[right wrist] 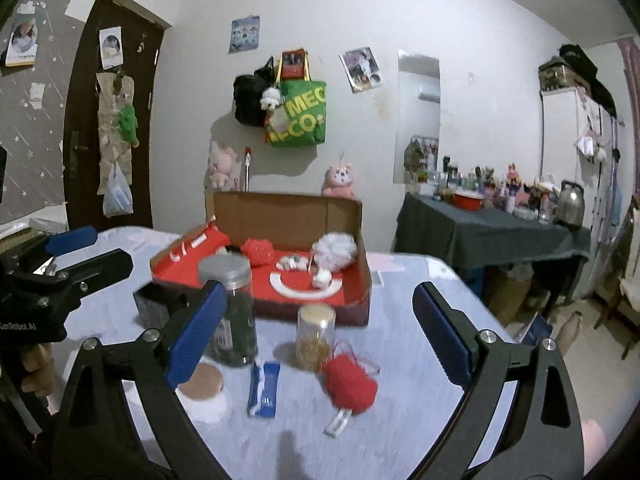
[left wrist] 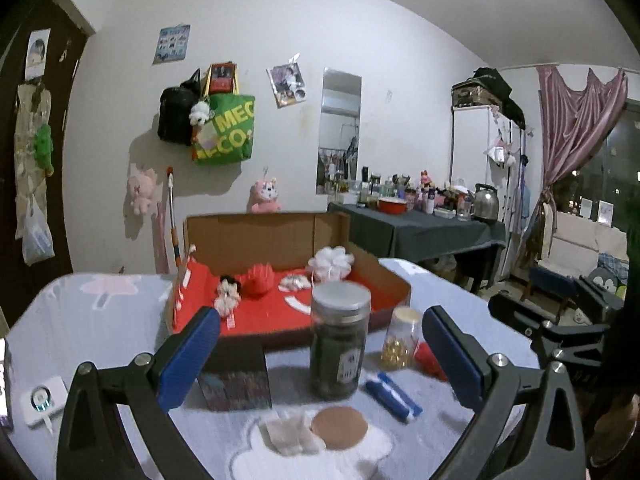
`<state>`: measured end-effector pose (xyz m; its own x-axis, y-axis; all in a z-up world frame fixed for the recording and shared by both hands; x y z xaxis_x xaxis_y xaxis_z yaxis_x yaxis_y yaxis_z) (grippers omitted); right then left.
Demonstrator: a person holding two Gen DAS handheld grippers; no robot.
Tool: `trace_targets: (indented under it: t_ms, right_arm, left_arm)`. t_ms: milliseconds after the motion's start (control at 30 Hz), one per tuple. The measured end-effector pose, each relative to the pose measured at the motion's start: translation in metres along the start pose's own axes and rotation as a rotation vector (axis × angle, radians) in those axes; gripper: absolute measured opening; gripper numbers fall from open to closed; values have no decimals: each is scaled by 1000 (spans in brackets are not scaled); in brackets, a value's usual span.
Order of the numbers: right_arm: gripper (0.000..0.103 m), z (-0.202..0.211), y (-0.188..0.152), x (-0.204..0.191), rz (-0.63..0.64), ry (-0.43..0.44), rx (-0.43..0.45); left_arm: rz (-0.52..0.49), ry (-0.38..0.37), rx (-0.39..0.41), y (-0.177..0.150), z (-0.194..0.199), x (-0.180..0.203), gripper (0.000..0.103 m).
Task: Organize soft objects
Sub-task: 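Withdraw both grippers from the box back over the table items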
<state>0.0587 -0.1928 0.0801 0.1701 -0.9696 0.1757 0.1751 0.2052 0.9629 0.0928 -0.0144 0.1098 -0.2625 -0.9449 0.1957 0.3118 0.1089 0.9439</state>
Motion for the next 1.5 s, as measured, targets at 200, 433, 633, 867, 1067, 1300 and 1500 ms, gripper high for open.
trace_targets:
  t_ms: [200,433,633,867,1067,1300,1500]
  right_arm:
    - [96,-13,-37,-5,-32,6,-62]
    - [96,-32,-77,-19,-34,29,-162]
    - [96,-47,-106,-23,-65,62,-246]
    - [96,-58,-118,-27,-73,84,-296]
    - [96,-69,-122,-36,-77,128,-332]
    - [95,-86,-121,-47,-74,176,-369]
    - [79,-98,-122,-55,-80,217,-395]
  left_arm:
    - [13,23,-66,-35,-11,-5,103]
    - [57,54,-167,-76,-29,-19,103]
    - [98,91,-267,-104,-44,-34,103]
    - [110,112,-328,-117,-49,-48,103]
    - [110,113,-409,-126,-55,-55,101]
    - [89,111,-450,-127,-58,-62,92]
    - [64,92,-470,-127,-64,-63,82]
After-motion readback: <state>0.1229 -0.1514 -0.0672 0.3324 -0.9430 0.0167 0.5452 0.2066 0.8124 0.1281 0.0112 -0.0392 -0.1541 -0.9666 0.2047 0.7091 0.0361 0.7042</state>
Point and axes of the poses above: each gripper's, at about its wrist camera, not at the fingertips, and z roughly against the way its jaws point, x to its right, y to its top, the point moved 9 cm from there along -z, roughly the way its jaws point, and after that the axes turned 7 degrees about z, right-handed, at the moved point
